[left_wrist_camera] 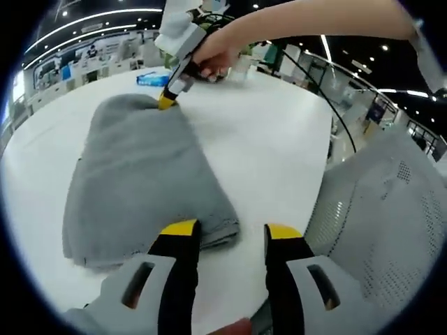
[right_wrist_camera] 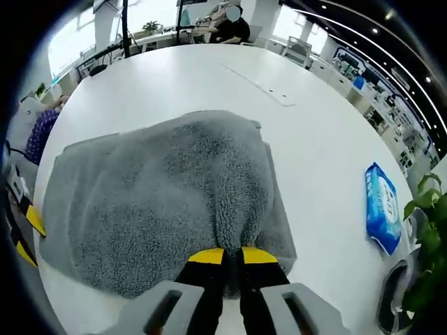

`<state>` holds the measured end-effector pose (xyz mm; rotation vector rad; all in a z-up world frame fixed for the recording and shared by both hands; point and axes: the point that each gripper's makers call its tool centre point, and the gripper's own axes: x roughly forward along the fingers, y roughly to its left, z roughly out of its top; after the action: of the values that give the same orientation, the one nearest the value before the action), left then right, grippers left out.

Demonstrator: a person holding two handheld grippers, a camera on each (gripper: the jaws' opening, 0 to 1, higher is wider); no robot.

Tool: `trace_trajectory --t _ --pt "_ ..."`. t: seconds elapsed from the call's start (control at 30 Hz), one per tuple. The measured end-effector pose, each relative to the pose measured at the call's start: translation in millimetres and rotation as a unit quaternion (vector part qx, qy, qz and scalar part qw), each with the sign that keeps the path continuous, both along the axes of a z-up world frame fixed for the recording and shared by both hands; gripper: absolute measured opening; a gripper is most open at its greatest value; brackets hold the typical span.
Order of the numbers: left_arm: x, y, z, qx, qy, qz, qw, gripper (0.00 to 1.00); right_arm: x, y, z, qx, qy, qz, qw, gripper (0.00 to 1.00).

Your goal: Open the folded towel by lifting each exposed corner and separating the folded layers until the towel lies flat within the target outline without major curled edges

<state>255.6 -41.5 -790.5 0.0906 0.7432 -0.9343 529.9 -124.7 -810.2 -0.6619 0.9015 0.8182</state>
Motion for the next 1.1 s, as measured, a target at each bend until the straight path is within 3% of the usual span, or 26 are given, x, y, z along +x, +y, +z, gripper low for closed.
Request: trace_trajectory --t 0.17,0.53,0.87,1.1 --pt "6.6 4 3.3 -0.029 0.031 0.034 0.9985 0.32 5 5 0.4 -0.004 0.0 0.014 0.9999 0.03" --pt "6.1 5 2.6 -0.015 0.016 0.025 0.9994 0.32 9 20 4.0 -0.009 -0.001 0.047 0.9989 0.03" --pt "6.1 5 2.5 -0.02 0.025 0.03 0.9991 0.32 19 33 4.1 -0.023 -0.002 0.082 0.9963 0.03" --pt "2.9 6 -4.1 -0.003 0.034 0.02 0.9992 0.32 23 40 4.8 -0.025 -0.006 0.093 0.9954 0.03"
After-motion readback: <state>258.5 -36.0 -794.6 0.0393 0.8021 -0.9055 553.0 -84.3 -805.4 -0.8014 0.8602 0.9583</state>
